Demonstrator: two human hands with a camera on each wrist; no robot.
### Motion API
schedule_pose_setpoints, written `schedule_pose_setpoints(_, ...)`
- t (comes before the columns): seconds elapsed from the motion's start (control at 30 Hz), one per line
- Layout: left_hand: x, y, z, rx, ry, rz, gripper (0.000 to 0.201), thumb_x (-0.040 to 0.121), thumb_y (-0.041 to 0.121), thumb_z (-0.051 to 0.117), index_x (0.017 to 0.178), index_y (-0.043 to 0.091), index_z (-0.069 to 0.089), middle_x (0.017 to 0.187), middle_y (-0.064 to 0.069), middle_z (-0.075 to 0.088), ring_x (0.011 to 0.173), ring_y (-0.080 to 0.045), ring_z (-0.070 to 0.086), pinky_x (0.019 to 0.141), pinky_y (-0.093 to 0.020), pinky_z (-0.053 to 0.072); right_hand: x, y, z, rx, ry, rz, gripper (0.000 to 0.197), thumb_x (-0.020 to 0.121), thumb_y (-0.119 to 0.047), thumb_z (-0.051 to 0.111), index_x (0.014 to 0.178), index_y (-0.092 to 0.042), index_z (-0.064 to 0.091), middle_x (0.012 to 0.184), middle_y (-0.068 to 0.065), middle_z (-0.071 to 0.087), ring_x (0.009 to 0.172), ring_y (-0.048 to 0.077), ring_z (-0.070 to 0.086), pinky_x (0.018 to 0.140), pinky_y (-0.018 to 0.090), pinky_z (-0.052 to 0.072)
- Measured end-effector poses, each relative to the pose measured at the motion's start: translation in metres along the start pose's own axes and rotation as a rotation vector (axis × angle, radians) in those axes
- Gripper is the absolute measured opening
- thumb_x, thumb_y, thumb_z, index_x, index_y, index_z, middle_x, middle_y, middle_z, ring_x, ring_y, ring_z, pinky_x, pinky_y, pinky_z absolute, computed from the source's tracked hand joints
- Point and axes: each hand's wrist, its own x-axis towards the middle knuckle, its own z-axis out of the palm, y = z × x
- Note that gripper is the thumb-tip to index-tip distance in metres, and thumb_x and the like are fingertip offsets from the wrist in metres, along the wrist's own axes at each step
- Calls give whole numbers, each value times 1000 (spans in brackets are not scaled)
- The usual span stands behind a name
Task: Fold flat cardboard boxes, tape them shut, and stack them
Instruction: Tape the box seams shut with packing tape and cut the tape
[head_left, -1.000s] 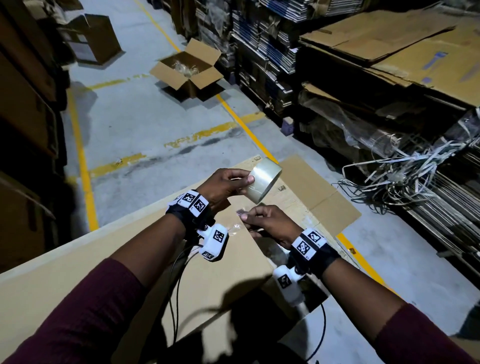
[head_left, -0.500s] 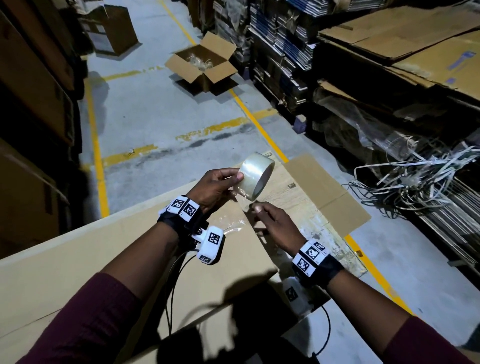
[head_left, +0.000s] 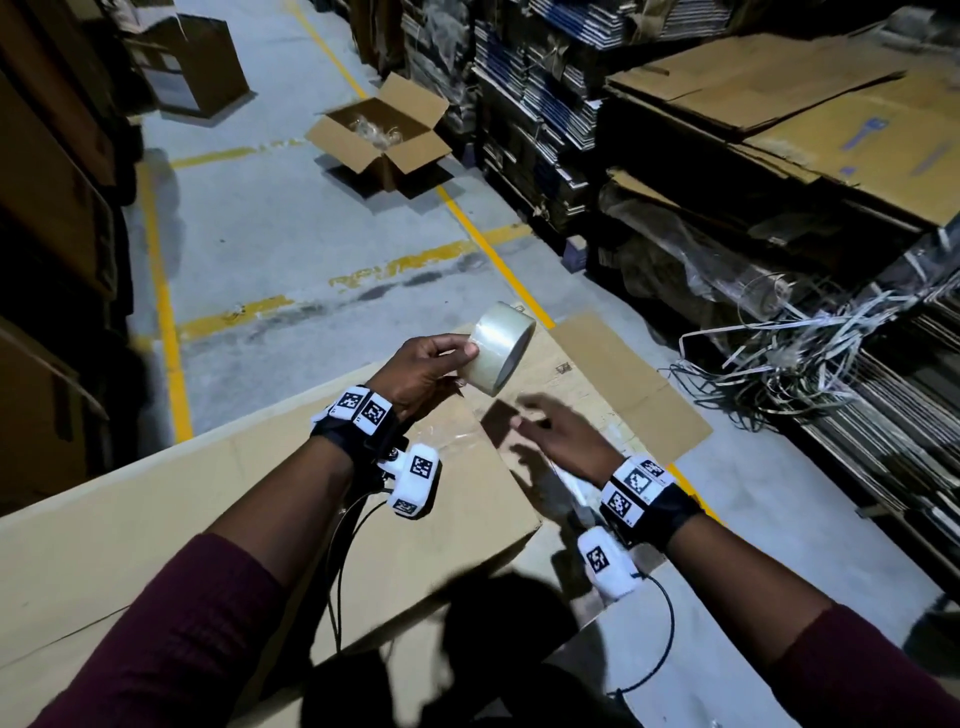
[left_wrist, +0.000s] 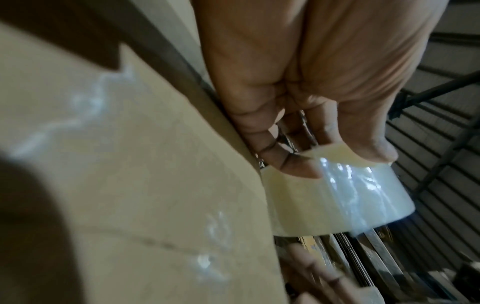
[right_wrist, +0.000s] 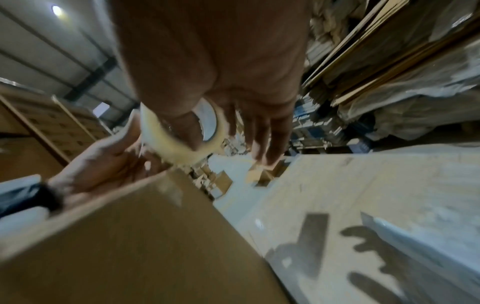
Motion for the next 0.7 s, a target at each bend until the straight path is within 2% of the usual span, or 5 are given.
schedule_pose_setpoints(0.1,-9,4,5,70,-72,-34,15,97,10,61,107,1,67,89,-2,69,78,-14,61,69,-21,51,16,0,-35,-73,272,-229,85,84,-16,82,152,-24,31,151,4,37,129,21,50,90,32,53)
schedule_pose_setpoints(0.2,-25,6,5,151,-241,-63,28,93,15,65,111,-6,65,88,-10,65,72,-22,58,69,-31,56,15,-26,-64,-321,141,-441,83,77,-12,84,147,-26,41,152,-1,40,137,12,43,106,36,47)
schedule_pose_setpoints(0.37,-42,11,6,234,-323,-70,30,90,17,67,114,-2,66,86,-17,66,63,-18,64,67,-34,60,0,-51,-70,-434,-143,-302,56,68,-16,91,108,-29,53,109,-8,60,105,12,60,94,42,55)
schedule_pose_setpoints(0.53,-51,12,-3,84,-276,-94,38,83,-6,65,120,2,67,108,-11,71,91,-20,70,78,-31,60,-26,-62,-52,-352,-140,-242,50,68,-17,90,98,-23,51,99,-1,62,84,16,65,60,29,55)
schedule_pose_setpoints(0.7,-54,15,-9,44,-205,-152,44,79,-15,65,121,-2,66,123,-17,68,104,-23,70,84,-34,60,-41,-59,-39,-302,-78,-210,47,69,-21,91,99,-16,54,95,1,65,79,15,66,62,32,55)
